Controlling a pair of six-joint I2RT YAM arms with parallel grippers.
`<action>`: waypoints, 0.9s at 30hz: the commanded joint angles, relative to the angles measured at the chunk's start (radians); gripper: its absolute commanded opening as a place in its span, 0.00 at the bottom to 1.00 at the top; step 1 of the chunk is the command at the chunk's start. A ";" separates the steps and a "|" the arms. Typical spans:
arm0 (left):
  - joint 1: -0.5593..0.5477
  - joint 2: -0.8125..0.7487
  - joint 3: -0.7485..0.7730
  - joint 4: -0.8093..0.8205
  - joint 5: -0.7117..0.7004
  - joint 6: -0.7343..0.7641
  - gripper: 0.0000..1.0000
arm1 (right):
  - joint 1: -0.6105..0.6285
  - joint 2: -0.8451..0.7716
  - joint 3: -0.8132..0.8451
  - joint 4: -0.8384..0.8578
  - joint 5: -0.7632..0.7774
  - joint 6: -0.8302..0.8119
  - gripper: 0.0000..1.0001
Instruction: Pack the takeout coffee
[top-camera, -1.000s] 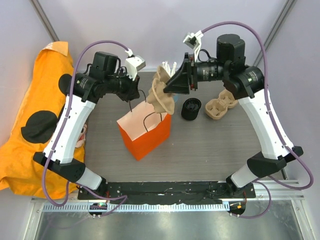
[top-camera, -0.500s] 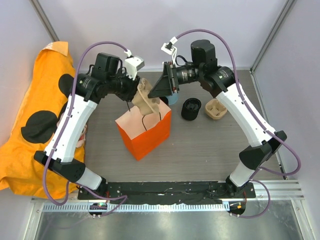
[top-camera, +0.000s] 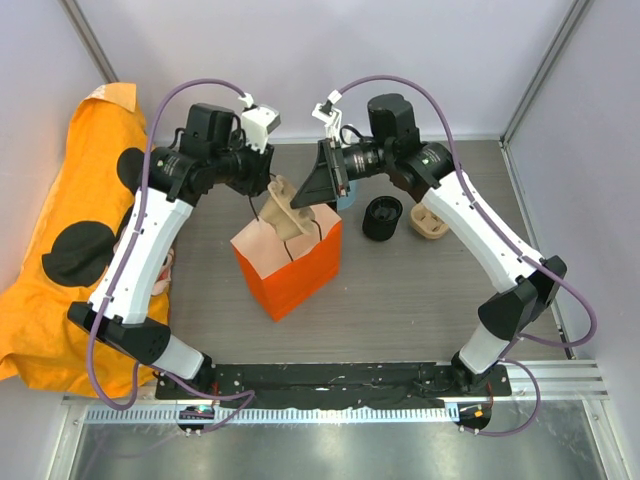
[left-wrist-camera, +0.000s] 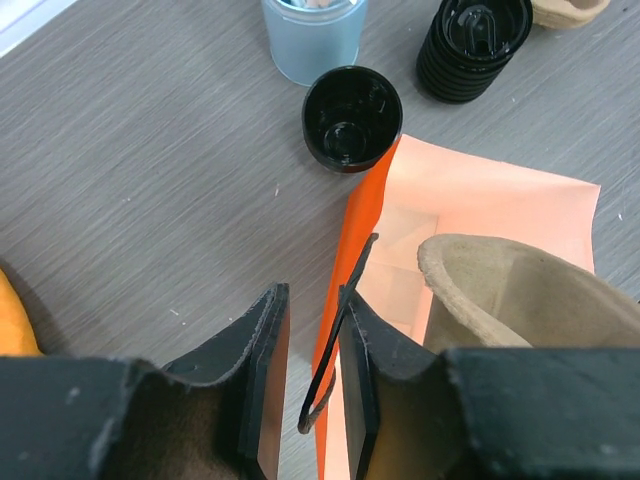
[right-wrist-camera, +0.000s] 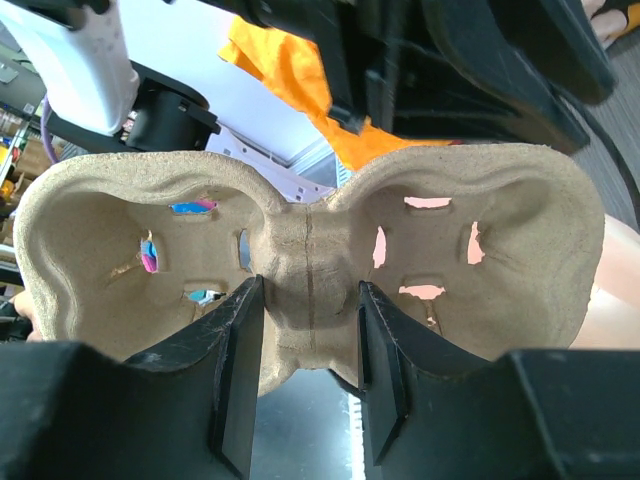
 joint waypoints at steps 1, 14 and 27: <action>0.015 -0.034 0.009 0.061 -0.021 -0.023 0.30 | 0.003 -0.051 -0.037 0.038 0.010 0.016 0.30; 0.026 -0.039 0.001 0.069 -0.015 -0.040 0.30 | 0.003 -0.029 -0.054 0.123 0.019 0.125 0.30; 0.047 -0.039 -0.004 0.083 -0.044 -0.069 0.31 | -0.009 0.001 -0.014 0.143 0.034 0.182 0.29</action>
